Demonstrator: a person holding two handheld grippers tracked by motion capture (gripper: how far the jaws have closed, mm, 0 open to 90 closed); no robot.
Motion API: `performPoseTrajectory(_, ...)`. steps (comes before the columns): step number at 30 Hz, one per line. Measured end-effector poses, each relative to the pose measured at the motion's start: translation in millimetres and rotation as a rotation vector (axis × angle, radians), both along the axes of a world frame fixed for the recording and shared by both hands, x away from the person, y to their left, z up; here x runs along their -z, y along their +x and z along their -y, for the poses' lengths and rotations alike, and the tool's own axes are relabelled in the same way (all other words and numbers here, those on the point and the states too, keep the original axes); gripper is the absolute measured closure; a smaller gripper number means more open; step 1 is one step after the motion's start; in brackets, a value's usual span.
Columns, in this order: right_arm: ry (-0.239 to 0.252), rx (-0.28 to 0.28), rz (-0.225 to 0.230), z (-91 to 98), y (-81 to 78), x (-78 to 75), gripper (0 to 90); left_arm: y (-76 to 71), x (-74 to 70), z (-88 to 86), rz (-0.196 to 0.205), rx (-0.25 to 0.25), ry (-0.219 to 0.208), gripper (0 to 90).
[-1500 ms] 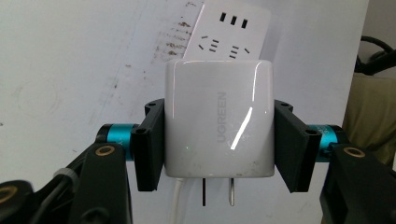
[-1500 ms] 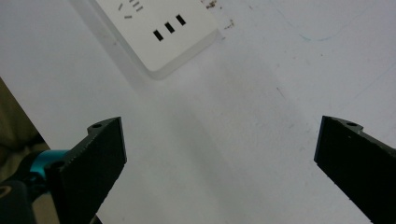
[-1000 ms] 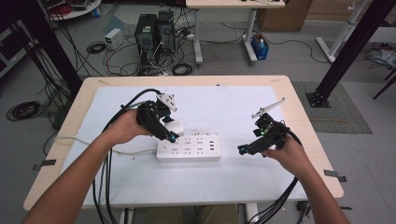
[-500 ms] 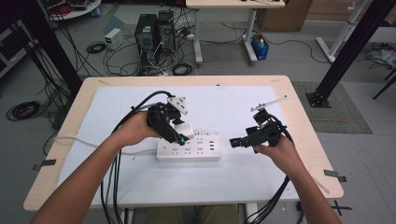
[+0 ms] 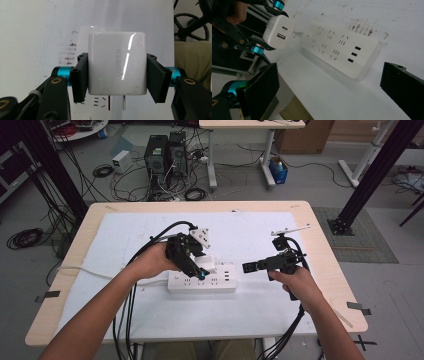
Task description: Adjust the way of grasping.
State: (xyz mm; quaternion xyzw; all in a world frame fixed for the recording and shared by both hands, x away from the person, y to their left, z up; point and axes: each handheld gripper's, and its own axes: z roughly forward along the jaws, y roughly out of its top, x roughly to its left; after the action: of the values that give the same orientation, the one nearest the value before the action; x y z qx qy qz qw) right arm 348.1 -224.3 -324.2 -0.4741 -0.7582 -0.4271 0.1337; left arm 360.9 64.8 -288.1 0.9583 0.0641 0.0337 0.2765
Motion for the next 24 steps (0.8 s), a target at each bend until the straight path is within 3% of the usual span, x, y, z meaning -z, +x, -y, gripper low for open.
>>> performPoseTrajectory(5, 0.059, 0.02, -0.048, 1.6, 0.0, 3.5, 1.6, -0.5, 0.4, 5.0, 0.004, 0.014, -0.002, 42.5)
performPoseTrajectory(11, 0.105, 0.021, -0.074, 0.3, 0.8, 5.2, 1.7, -1.5, 0.5, 11.8, 0.007, 0.028, -0.008, 42.5)
performPoseTrajectory(20, 0.157, 0.011, -0.109, -5.4, 2.0, 8.3, 1.8, -2.9, 2.2, 23.5, 0.004, 0.053, -0.043, 42.5)
performPoseTrajectory(21, 0.184, 0.007, -0.126, -8.3, 2.5, 9.9, 3.2, -3.3, 2.7, 26.8, 0.006, 0.057, -0.055, 42.5)
performPoseTrajectory(24, 0.206, 0.0, -0.135, -11.2, 3.2, 10.4, 3.7, -4.1, 3.7, 30.5, 0.005, 0.062, -0.074, 42.5)
